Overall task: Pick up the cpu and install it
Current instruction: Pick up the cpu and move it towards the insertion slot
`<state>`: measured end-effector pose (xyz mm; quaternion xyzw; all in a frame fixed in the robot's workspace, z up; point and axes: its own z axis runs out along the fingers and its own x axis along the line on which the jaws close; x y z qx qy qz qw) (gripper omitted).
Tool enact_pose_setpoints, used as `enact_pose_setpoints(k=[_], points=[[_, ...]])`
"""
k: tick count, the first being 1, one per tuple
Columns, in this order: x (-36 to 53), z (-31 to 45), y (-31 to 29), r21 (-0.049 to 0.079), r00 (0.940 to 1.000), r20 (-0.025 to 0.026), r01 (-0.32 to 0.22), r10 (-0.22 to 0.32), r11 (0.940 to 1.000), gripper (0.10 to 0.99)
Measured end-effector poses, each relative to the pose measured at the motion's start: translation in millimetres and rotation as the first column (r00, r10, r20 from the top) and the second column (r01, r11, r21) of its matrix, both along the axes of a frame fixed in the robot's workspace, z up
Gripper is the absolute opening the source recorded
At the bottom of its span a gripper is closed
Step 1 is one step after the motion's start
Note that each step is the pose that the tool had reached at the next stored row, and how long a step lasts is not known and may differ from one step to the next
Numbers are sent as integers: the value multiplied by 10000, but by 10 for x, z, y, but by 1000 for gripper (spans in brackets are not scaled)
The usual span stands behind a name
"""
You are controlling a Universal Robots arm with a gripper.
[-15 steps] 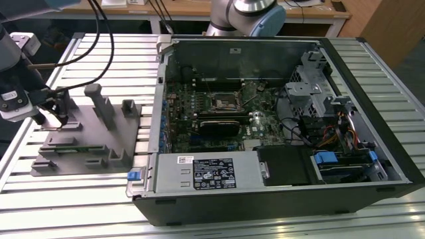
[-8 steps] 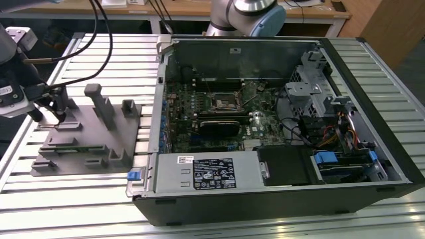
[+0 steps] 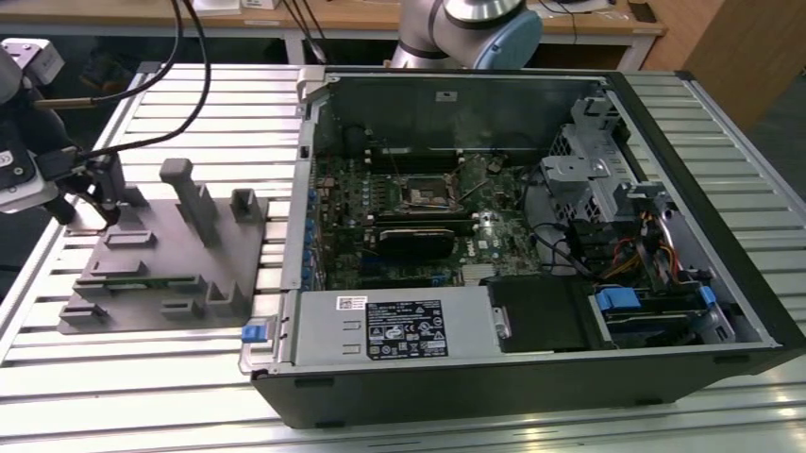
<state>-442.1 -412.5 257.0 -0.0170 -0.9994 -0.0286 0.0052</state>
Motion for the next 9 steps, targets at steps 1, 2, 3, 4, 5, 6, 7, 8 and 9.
enact_pose_setpoints(k=[1, 2, 3, 4, 5, 6, 7, 8, 9], points=[[0, 17, 0, 0, 10000, -1, 0, 0, 10000, 537], [0, 38, 0, 0, 10000, -1, 0, 0, 10000, 537], [0, 62, 0, 0, 10000, 0, -1, 1, 10000, 537], [0, 92, 1, 0, 10000, 0, -1, 1, 10000, 537], [1, 127, 1, -1, 10000, 0, -2, 2, 10000, 537], [1, 170, 2, -2, 10000, -1, -2, 2, 10000, 537], [0, 211, 3, -2, 10000, 0, -1, 1, 10000, 537], [0, 254, 3, -1, 10000, 1, 0, 0, 10000, 537], [0, 300, 4, -2, 10000, 0, 0, 0, 10000, 537]])
